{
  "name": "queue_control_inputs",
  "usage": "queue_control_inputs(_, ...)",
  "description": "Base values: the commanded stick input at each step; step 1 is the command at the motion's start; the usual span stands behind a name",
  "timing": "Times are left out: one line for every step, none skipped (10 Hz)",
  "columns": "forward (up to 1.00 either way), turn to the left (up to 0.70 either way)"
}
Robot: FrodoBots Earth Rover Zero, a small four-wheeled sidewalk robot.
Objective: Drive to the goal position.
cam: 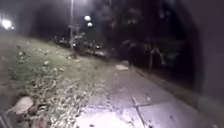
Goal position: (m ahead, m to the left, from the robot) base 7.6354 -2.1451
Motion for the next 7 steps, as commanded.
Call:
queue_control_inputs(0.7, 0.0)
queue_control_inputs(0.7, 0.0)
queue_control_inputs(0.7, 0.0)
queue_control_inputs(0.7, 0.0)
queue_control_inputs(0.7, -0.13)
queue_control_inputs(0.7, -0.33)
queue_control_inputs(0.7, -0.04)
